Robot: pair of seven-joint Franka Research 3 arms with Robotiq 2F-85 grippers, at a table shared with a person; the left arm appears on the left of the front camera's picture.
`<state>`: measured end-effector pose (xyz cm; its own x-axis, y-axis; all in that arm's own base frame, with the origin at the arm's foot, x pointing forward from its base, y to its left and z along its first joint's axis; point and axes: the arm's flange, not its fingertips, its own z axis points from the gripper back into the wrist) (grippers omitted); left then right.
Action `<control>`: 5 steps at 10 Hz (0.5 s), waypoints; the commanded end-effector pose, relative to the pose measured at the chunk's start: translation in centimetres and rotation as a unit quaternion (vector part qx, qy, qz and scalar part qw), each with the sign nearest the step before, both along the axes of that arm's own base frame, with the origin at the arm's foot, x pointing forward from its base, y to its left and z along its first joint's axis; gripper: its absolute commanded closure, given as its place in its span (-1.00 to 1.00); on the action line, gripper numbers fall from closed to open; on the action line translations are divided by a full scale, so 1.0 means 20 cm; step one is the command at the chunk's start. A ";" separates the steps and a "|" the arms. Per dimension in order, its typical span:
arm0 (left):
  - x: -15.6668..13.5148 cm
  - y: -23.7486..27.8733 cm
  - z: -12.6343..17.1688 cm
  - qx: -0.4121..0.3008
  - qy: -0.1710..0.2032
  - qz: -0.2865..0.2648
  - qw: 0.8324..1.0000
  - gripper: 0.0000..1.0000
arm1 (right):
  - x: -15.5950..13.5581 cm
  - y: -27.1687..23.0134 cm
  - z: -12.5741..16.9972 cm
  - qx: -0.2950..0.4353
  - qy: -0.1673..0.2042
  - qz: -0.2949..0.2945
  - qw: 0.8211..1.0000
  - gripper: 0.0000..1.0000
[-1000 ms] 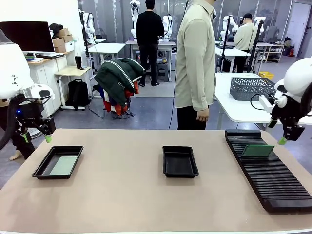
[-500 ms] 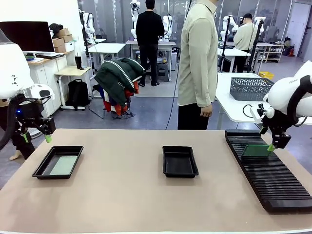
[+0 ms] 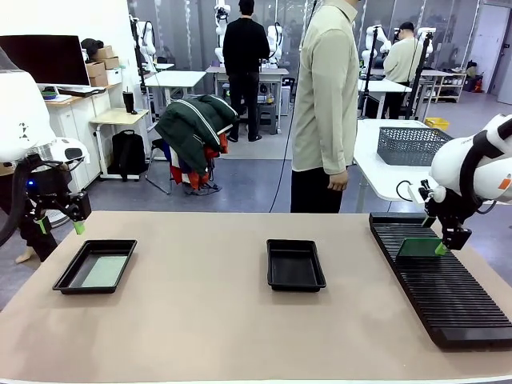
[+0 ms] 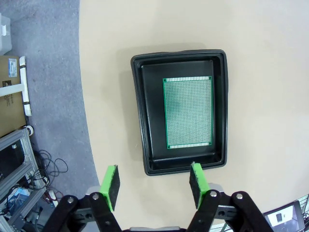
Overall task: Inspect and transfer BCBs to ESD trays.
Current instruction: Pick up the Blank PCB from the PCB Rack and place it in the right ESD tray.
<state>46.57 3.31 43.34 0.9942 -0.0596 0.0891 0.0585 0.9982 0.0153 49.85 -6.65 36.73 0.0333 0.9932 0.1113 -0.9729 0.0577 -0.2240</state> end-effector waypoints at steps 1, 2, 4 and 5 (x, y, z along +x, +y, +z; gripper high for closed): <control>0.00 0.00 -0.01 -0.001 -0.001 -0.003 1.000 -0.56 | 0.05 -0.05 -0.05 0.014 -0.011 0.013 1.000 -1.00; 0.00 0.00 -0.01 -0.001 -0.001 -0.003 1.000 -0.56 | 0.07 -0.05 -0.07 0.018 -0.009 0.013 1.000 -1.00; 0.00 0.00 -0.01 -0.001 -0.001 -0.003 1.000 -0.56 | 0.07 -0.04 -0.08 0.015 -0.007 0.015 1.000 -1.00; 0.00 0.00 -0.01 -0.001 -0.001 -0.003 1.000 -0.56 | 0.05 -0.03 -0.05 0.007 0.005 0.001 1.000 -1.00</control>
<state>46.57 3.31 43.33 0.9942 -0.0597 0.0890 0.0585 0.9982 0.0153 50.97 -6.97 35.54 0.0294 0.9917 0.1249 -0.9758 0.0556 -0.2115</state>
